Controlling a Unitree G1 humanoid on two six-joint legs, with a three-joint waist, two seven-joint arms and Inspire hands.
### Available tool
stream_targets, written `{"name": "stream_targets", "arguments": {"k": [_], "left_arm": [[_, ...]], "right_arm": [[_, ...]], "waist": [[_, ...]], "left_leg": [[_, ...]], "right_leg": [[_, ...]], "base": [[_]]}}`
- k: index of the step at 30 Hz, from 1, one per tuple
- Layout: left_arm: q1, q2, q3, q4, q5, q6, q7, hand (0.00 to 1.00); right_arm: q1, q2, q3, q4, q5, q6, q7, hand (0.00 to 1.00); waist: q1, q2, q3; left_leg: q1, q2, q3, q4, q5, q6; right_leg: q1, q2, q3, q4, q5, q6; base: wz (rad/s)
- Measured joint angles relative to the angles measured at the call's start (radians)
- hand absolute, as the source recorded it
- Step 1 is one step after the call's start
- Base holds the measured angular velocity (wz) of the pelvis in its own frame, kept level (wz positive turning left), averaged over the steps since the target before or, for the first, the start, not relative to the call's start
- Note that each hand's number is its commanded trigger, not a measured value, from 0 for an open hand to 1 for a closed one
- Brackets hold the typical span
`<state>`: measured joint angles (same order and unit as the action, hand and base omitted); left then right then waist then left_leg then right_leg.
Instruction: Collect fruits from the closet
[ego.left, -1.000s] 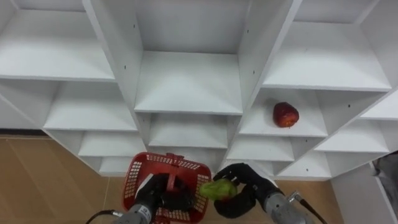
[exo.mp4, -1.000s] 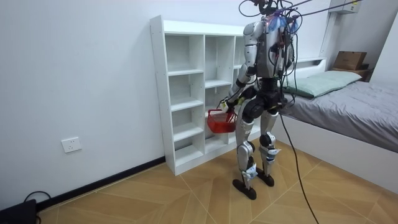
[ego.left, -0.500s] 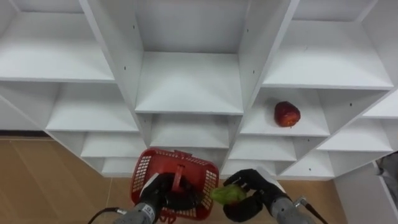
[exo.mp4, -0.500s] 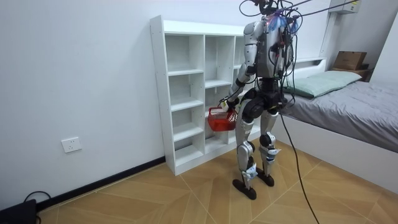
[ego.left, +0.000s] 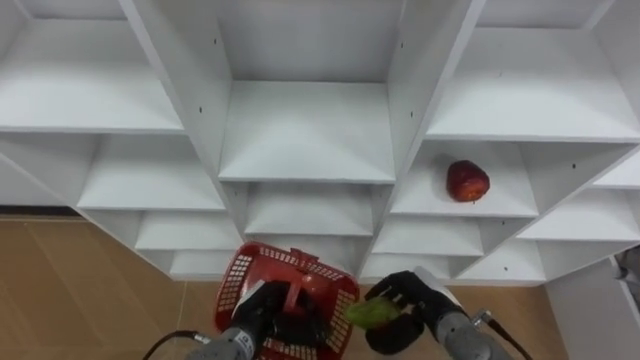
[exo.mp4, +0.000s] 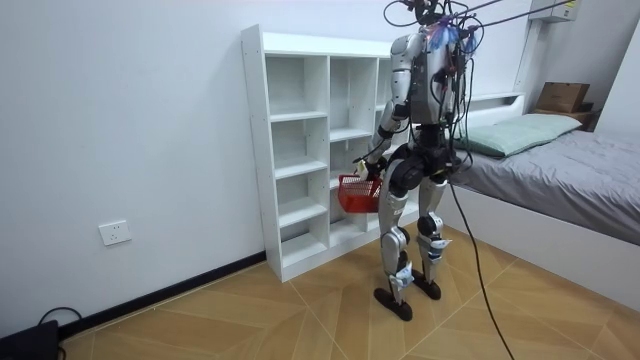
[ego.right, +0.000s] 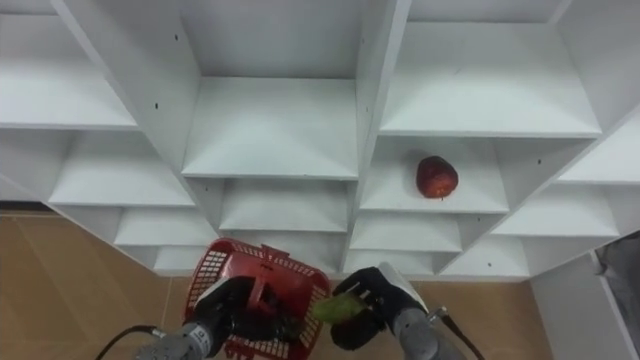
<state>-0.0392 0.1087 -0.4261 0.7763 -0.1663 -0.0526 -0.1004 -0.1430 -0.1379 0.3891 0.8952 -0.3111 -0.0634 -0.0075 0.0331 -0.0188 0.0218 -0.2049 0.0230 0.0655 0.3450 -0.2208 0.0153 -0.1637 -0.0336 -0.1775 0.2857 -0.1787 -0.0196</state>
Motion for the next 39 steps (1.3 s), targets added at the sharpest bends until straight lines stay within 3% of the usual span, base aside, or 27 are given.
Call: {"name": "stream_targets", "arguments": {"k": [8,11,15,18,26,34,39], "left_arm": [[-0.002,0.001,-0.046,0.012,-0.069,0.0,-0.02,1.0],[-0.002,0.004,-0.05,0.013,-0.077,0.0,-0.025,1.0],[-0.01,0.003,-0.06,0.014,-0.077,0.0,-0.026,1.0],[-0.02,0.002,-0.069,0.014,-0.078,0.0,-0.028,1.0],[-0.042,-0.003,-0.07,0.012,-0.078,0.001,-0.036,1.0],[-0.071,-0.02,-0.073,0.021,-0.078,0.01,-0.039,1.0],[-0.072,-0.022,-0.11,0.021,-0.078,0.025,-0.053,1.0]], "right_arm": [[-0.028,0.028,0.024,0.045,0.002,0.0,-0.005,1.0],[-0.034,0.037,0.027,0.055,0.006,0.0,-0.005,1.0],[-0.068,0.047,0.025,0.108,0.013,0.0,-0.005,1.0],[-0.083,0.055,0.021,0.121,0.015,0.001,-0.005,1.0],[-0.117,0.059,0.024,0.152,0.076,0.002,-0.006,1.0],[-0.132,0.066,0.024,0.18,0.111,0.038,-0.017,1.0],[-0.133,0.069,0.023,0.18,0.111,0.044,-0.026,1.0]], "waist": [[0.002,-0.002,0.0012],[0.003,-0.004,0.004],[0.002,0.0,0.0147],[0.003,0.006,0.0168],[0.003,0.015,0.0147],[0.003,0.015,0.0144],[0.003,0.019,0.0118]], "left_leg": [[0.003,-0.002,0.0,0.003,0.001,0.001],[0.003,-0.001,0.001,0.008,0.001,0.001],[-0.002,0.0,0.0,0.012,0.001,0.001],[-0.013,0.001,0.001,0.013,0.001,0.001],[-0.015,0.0,0.012,0.007,0.001,0.001],[-0.011,-0.001,0.017,0.001,0.004,0.005],[-0.012,-0.001,0.02,0.0,0.004,0.005]], "right_leg": [[-0.003,-0.003,0.011,0.009,0.0,0.0],[-0.002,-0.003,0.012,0.008,0.0,0.0],[-0.005,-0.003,0.01,0.007,0.0,0.0],[-0.016,-0.001,0.011,0.009,0.001,-0.001],[-0.031,-0.006,0.011,0.025,-0.002,-0.002],[-0.033,-0.011,0.012,0.027,-0.003,0.0],[-0.034,-0.01,0.013,0.027,-0.003,0.0]], "base": [[0.0],[0.0],[0.0],[0.0],[-0.03],[0.0],[-0.01]]}}
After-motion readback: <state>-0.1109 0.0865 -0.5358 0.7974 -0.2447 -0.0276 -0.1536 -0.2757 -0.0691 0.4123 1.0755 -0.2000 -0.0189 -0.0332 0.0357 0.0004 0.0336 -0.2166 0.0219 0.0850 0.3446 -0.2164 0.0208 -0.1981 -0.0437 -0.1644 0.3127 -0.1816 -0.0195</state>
